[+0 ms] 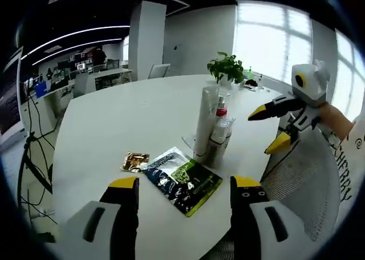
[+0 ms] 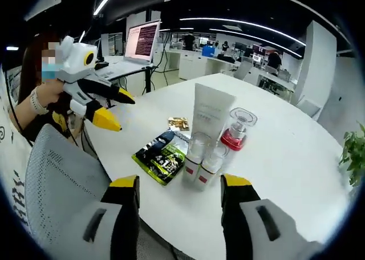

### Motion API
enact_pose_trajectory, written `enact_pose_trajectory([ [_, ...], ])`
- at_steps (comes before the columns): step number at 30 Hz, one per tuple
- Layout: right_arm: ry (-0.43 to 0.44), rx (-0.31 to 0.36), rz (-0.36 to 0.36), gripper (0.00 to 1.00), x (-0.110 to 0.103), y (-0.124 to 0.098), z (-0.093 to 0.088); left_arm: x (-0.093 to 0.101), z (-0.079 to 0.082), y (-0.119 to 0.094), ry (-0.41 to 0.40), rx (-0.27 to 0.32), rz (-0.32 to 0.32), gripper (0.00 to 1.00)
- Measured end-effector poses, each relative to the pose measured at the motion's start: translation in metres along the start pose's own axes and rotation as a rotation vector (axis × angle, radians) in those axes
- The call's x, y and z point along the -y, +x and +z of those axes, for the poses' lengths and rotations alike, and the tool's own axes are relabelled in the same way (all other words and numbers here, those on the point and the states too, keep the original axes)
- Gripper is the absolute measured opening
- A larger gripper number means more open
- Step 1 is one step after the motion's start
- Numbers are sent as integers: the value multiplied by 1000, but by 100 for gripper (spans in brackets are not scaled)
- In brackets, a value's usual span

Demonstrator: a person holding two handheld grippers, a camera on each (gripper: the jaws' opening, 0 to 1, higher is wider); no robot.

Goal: Arrange the skincare products in the storage area until every visible bottle or jar stands upright without overlapping.

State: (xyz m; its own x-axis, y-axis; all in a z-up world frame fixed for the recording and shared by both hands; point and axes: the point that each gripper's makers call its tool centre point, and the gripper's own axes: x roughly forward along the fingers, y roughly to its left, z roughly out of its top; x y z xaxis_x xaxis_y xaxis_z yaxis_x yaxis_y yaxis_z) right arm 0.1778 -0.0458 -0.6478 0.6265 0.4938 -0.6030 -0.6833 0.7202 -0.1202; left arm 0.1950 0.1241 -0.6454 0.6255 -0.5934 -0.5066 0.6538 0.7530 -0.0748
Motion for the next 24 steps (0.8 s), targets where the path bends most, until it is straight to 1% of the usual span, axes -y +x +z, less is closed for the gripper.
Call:
enact_pose_trajectory([
  [2,12,-9,-24,67,6,-5,-7,5,-4,-2,17,-7,-10,65],
  [4,20,-11,-30,69,8,-6,-12,8,-6,-4,41,-17,-24,67],
  [7,43,-21,-38,75,11,-8,-18,9,-9,-4,44,-32,-35,73],
  [13,53,-16,-46,86,13,-12,-17,10,-12,-9,46,-50,-46,81],
  [19,53,-9,-29,91,13,-11,-13,15,-11,-12,43,-32,-63,90],
  [24,29,0,-19,96,16,-8,-12,16,-13,-10,42,-21,-54,95],
])
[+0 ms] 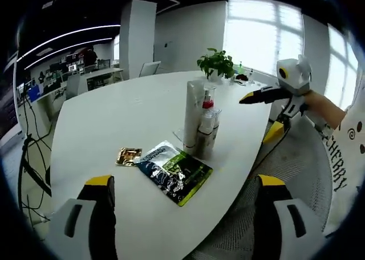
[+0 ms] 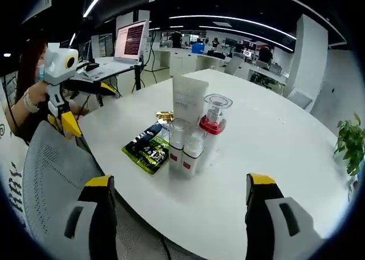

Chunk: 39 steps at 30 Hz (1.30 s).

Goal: Arrange the skincare products in the storage area until every visible bottle or jar stands upright without overlapping.

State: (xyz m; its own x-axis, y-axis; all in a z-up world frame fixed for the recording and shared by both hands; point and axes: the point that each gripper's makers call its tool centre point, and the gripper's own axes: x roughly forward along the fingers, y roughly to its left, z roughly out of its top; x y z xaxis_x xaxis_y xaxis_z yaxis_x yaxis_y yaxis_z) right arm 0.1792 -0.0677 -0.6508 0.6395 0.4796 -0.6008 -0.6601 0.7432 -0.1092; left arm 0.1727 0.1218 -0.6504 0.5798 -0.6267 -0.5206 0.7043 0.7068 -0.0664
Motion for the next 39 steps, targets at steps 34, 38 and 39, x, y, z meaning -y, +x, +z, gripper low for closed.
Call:
enact_pose_trajectory([
  [34,-93,-127,159,66,129,87,-31,6,13,37,-177,-8,122,99],
  [38,-104,-114,201,63,132,110,-28,2,10,36,-182,-25,157,99],
  [39,-115,-120,216,63,132,114,-29,2,9,36,-184,-32,165,99],
])
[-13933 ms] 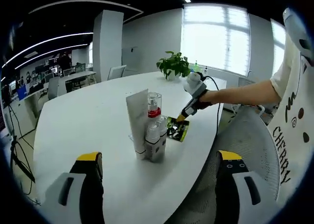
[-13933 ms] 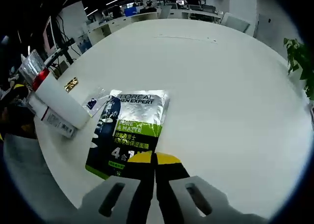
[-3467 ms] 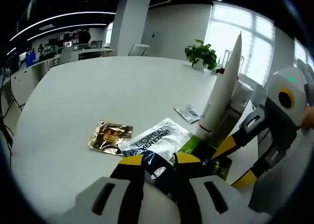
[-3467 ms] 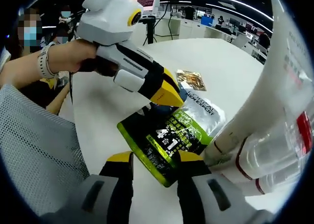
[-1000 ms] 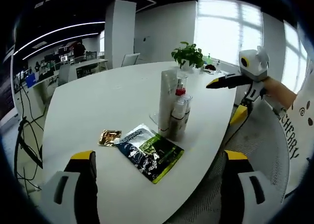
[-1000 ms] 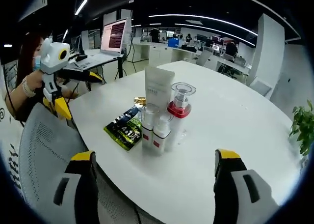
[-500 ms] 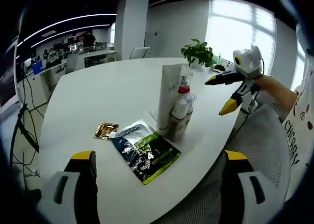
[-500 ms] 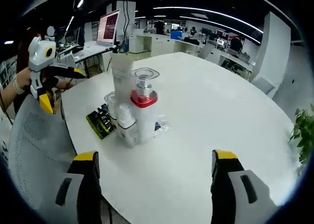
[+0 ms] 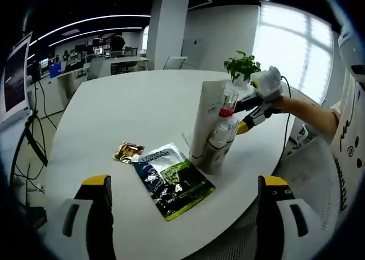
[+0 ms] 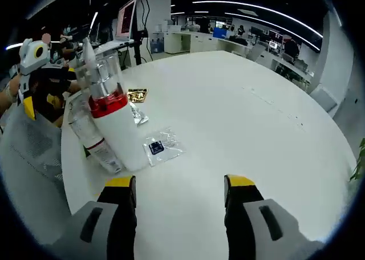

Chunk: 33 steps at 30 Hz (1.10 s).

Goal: Arrange the skincare products in the storage area until every visible bottle or jar stands upright without overlapping.

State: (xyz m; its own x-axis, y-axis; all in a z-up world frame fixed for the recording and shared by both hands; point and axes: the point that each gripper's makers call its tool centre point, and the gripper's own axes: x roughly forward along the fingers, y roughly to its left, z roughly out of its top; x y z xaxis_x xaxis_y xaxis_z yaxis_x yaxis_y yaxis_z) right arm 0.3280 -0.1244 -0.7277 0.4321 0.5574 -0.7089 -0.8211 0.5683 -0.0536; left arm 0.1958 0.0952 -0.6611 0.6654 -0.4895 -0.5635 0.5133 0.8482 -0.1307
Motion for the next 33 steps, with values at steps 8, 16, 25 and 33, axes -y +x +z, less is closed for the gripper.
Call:
enact_pose_trajectory([
  [8,-280,20,77,59,-2,42,11,-10,-1,-4,33,4,94,99],
  [16,-324,44,166,57,-12,68,15,-17,-6,-4,20,-7,136,98],
  [25,-259,104,232,54,-13,92,40,-26,-8,-3,-1,-23,161,97],
  [33,-232,142,357,59,-32,105,63,-26,-7,-2,-16,-20,159,97],
])
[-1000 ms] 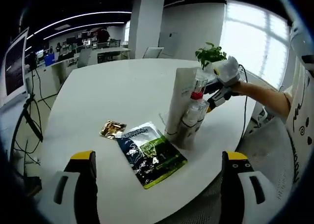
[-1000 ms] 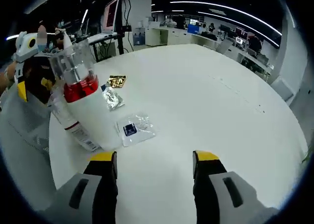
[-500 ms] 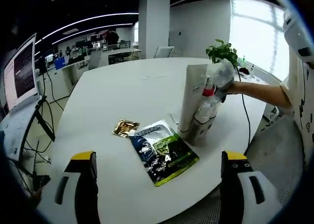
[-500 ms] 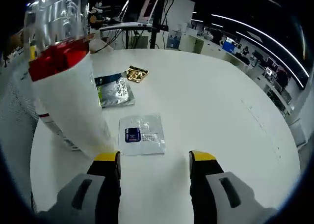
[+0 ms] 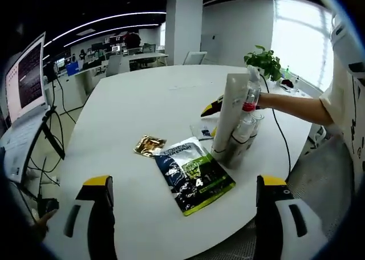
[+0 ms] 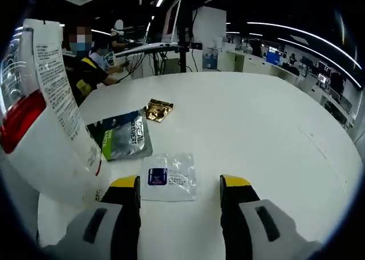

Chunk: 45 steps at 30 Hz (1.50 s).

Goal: Arrange the skincare products in the storage area until every visible bottle or jar stands upright without overlapping.

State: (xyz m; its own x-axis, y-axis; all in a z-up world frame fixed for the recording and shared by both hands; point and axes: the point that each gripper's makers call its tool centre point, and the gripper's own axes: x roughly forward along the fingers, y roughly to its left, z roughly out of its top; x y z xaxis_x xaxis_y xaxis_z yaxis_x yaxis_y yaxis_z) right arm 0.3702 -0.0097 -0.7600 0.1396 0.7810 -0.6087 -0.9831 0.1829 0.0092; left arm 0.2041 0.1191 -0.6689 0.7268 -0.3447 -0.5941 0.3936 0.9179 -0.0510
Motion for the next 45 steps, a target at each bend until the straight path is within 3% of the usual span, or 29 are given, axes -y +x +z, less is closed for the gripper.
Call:
enact_pose_trajectory([
  [2,-41,7,19,59,-3,5,4,0,0,0,-3,2,0,97],
  [7,-42,-17,35,55,-5,14,2,0,0,0,-2,-6,-4,97],
  [10,-26,3,45,55,-9,9,4,4,2,1,9,-4,-15,97],
  [13,-123,-17,23,50,-4,7,1,3,1,2,8,-6,-12,97],
  [14,-56,-21,32,47,-11,6,-1,3,1,3,5,-6,-14,97],
  [17,-64,-16,7,41,-4,3,-1,6,0,3,8,-8,-21,96],
  [29,4,28,-41,40,2,-1,2,2,4,6,-21,-9,-25,94],
  [36,37,79,-74,40,10,-12,15,-20,21,23,-78,5,-58,86],
  [40,36,105,-79,40,12,-16,24,-28,38,38,-55,29,-87,80],
  [45,24,122,-85,40,12,-17,34,-36,61,62,-88,69,-129,76],
])
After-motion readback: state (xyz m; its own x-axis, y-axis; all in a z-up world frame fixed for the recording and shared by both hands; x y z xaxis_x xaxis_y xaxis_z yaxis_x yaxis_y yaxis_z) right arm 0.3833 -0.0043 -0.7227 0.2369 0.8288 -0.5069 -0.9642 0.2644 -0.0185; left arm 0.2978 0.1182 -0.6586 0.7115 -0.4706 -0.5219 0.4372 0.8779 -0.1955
